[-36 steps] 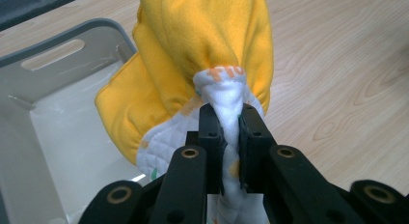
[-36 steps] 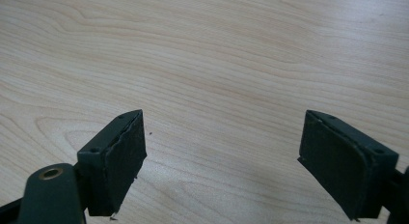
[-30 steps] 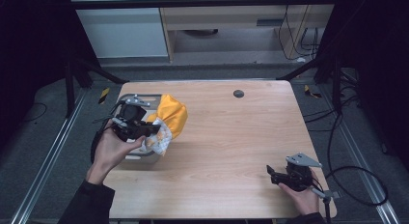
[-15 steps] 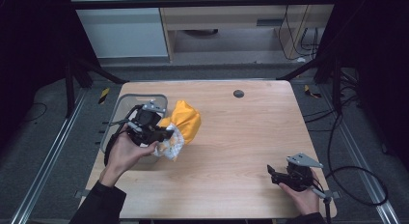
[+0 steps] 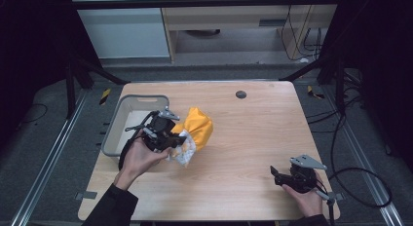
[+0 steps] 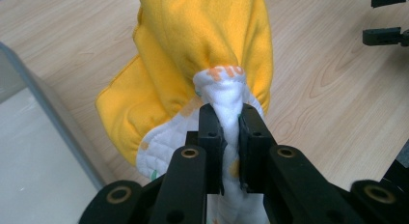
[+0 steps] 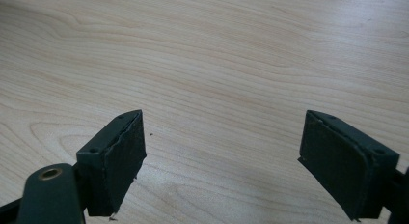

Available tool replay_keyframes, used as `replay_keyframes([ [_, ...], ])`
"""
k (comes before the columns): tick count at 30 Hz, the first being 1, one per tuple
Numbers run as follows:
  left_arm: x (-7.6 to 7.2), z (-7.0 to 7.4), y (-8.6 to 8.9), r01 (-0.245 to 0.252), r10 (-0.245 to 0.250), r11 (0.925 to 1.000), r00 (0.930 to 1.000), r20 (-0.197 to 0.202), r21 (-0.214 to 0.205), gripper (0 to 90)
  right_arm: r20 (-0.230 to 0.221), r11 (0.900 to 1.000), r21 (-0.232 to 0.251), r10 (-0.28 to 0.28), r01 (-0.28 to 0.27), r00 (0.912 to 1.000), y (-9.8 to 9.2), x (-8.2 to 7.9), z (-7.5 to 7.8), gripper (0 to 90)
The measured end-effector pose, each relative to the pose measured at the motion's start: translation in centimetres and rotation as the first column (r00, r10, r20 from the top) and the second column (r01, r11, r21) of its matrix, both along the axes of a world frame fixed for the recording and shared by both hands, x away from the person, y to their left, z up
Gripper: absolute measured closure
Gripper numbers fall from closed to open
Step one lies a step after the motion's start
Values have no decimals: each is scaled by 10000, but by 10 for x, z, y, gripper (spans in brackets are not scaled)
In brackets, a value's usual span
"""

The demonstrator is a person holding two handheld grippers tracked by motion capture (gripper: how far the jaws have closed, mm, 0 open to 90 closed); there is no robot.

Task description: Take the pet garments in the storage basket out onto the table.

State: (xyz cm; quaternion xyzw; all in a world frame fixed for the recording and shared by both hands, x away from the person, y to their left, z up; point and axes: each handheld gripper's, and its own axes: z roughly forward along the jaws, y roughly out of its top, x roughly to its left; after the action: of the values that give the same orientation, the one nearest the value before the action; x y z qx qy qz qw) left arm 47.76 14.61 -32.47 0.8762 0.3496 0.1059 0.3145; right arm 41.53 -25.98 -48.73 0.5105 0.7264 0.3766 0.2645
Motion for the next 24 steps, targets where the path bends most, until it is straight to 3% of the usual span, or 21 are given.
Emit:
replay_keyframes([
  [24,0,-27,-42,843,-830,9956,9960,-344,403,822,102,10000,-72,15,-15,9999,0,0,0,163],
])
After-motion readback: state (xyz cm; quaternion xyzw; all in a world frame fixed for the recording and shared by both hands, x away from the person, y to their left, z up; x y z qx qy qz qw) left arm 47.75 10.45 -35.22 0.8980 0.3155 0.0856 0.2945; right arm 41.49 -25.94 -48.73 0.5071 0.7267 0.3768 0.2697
